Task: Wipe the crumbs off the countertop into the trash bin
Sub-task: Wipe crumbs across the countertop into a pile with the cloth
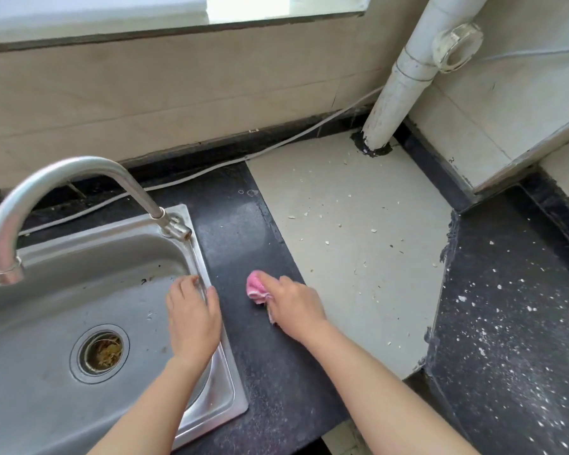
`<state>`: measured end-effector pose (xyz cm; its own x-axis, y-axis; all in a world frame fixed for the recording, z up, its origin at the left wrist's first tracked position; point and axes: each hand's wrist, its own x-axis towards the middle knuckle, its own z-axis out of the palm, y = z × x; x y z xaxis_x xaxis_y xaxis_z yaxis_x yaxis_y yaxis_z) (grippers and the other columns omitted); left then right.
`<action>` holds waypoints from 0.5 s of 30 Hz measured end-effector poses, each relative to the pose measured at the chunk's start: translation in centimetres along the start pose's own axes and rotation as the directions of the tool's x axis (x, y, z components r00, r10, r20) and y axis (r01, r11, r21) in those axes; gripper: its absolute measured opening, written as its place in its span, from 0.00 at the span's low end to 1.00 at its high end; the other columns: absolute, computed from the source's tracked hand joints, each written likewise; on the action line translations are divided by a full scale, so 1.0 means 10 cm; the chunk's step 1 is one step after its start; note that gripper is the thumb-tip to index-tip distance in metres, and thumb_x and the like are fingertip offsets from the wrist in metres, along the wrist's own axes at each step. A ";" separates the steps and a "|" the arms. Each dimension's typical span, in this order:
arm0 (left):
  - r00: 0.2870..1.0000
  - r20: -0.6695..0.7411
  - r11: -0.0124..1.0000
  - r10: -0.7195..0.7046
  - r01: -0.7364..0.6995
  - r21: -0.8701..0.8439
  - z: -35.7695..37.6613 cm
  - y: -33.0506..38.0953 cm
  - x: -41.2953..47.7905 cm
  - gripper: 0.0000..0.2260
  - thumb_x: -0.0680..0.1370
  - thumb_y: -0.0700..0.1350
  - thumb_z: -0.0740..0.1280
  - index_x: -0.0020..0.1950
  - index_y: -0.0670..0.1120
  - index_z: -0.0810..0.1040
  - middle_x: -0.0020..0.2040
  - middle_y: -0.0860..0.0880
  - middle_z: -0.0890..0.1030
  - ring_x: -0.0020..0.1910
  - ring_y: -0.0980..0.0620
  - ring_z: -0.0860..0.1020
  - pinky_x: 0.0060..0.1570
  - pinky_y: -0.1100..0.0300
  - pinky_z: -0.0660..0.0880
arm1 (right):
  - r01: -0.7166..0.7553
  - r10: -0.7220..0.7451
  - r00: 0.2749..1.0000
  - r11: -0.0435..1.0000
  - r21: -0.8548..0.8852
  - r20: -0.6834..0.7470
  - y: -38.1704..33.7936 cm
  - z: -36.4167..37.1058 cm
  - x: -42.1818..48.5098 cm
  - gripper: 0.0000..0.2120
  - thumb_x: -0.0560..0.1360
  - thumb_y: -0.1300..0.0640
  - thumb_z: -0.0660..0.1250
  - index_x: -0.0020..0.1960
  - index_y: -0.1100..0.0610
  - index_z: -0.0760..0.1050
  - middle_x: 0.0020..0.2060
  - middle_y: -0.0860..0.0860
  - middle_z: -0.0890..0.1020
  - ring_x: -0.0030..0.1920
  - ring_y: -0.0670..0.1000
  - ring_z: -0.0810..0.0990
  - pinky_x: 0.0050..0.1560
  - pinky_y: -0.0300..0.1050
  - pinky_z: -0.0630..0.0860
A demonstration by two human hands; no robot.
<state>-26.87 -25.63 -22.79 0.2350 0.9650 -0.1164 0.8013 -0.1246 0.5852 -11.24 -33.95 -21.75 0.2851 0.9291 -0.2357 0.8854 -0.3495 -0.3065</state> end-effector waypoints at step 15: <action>0.983 -0.148 0.993 -0.110 0.103 -0.056 0.40 0.17 0.40 0.21 0.80 0.40 0.58 0.73 0.40 0.63 0.73 0.41 0.64 0.72 0.41 0.60 0.70 0.45 0.55 | 0.050 -0.043 0.998 0.982 0.183 -0.043 -0.08 -0.23 0.68 0.27 0.78 0.54 0.58 0.75 0.39 0.59 0.48 0.58 0.81 0.46 0.62 0.80 0.48 0.53 0.74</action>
<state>-22.32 -22.90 -25.44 0.0615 0.9963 -0.0597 0.7893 -0.0119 0.6139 -9.15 -27.03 -20.96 0.2619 0.9477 -0.1824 0.8166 -0.3184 -0.4814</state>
